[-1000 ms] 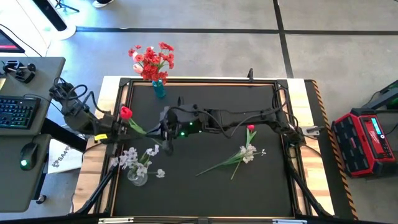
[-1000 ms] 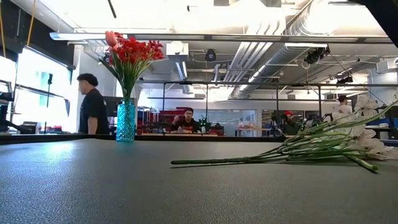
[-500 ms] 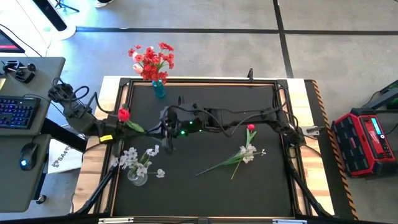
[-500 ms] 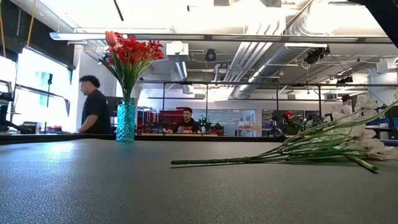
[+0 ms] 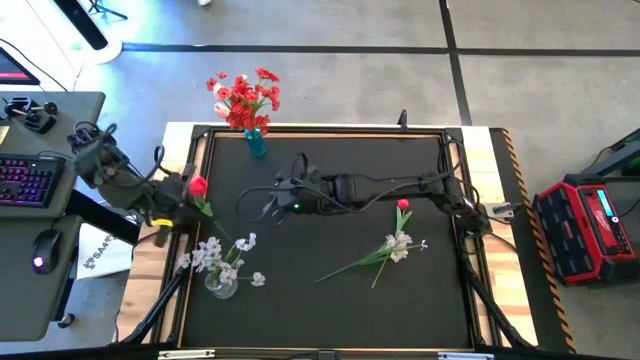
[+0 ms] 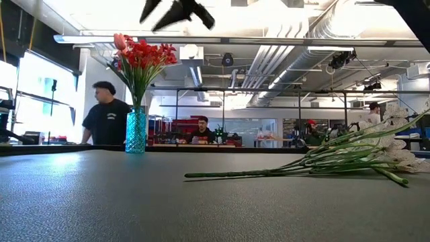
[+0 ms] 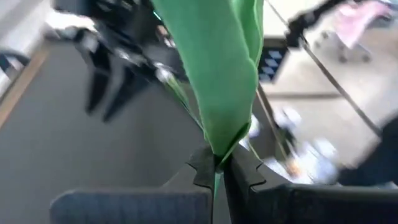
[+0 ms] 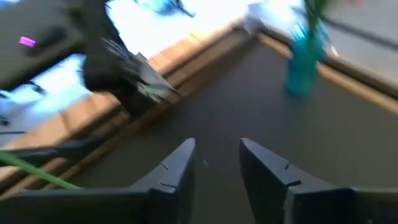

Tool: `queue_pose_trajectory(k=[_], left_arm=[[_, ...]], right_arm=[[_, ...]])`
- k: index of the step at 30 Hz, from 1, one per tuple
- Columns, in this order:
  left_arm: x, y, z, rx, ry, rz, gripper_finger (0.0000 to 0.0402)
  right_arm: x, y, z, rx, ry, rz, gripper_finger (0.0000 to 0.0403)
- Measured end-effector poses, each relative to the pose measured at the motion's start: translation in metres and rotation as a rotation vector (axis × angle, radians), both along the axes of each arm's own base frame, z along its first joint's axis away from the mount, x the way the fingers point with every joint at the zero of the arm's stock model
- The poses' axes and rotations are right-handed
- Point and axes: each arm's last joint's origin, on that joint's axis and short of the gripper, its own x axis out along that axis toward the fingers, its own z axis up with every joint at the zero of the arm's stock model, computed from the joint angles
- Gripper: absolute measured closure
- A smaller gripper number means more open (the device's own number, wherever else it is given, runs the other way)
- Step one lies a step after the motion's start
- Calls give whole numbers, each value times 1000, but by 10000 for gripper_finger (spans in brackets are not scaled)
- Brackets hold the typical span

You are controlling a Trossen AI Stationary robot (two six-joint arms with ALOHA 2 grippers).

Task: Sort flowers into vase by color
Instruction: Put the left red tulip into the transparent vase

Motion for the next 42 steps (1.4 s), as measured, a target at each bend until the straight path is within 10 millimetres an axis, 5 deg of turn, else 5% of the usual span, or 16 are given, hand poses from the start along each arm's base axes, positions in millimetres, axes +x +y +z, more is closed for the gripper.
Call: queue_pose_trajectory(k=[5,11,33,42], left_arm=[[-7,0,5,-76,166,-105,401],[-7,-3,-11,-88,274,-157,401],[-16,3,-7,-215,87,-219,401],[-5,-11,-40,-229,67,-277,401]], right_arm=[[-8,-9,-9,57,97,-65,272],[-9,-9,-10,57,115,-68,274],[-11,-9,-12,65,149,-46,274],[-13,-9,-14,67,169,-51,274]])
